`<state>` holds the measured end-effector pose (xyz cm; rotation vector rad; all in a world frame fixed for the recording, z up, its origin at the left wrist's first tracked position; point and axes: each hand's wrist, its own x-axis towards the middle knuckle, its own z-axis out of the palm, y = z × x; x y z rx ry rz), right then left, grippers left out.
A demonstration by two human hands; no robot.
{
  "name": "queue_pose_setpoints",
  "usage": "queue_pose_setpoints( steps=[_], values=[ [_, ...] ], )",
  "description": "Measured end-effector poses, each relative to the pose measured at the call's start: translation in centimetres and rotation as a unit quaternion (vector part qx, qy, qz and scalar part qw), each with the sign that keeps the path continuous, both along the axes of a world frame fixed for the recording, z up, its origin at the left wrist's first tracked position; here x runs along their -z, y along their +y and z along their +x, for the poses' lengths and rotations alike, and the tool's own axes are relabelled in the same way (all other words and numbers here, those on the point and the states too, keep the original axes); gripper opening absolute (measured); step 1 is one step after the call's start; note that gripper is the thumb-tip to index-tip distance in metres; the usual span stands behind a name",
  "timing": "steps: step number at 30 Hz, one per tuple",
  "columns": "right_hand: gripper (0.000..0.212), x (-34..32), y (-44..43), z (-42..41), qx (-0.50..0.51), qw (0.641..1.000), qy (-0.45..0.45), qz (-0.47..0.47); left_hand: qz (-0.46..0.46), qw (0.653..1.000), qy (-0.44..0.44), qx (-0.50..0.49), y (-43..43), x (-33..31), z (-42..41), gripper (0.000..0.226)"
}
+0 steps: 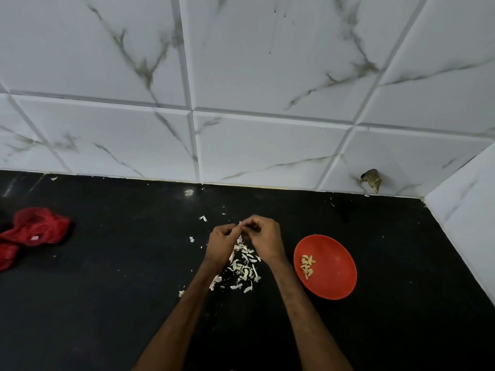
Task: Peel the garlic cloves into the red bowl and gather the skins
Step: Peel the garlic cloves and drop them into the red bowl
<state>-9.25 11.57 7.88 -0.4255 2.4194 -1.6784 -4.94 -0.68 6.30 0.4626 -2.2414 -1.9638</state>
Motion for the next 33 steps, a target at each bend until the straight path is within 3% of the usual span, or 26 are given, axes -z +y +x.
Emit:
queue_pose_setpoints(
  steps=[7, 14, 23, 33],
  values=[
    [0.015, 0.9, -0.5, 0.1, 0.066, 0.986, -0.137, -0.072, 0.011, 0.999, -0.032, -0.005, 0.3, -0.6, 0.2, 0.034],
    [0.023, 0.0, -1.2, 0.6, 0.025, 0.998, -0.012, -0.062, 0.201, 0.970, -0.125, -0.050, -0.2, -2.2, -0.1, 0.043],
    [0.024, -0.2, -1.2, 0.4, 0.054, 0.990, -0.039, -0.125, 0.190, 0.974, -0.121, -0.020, -0.5, -2.5, 0.0, 0.041],
    [0.010, -0.3, -1.0, 0.4, 0.027, 0.995, -0.033, -0.092, 0.154, 0.987, -0.050, -0.018, -0.6, -2.7, -0.1, 0.040]
  ],
)
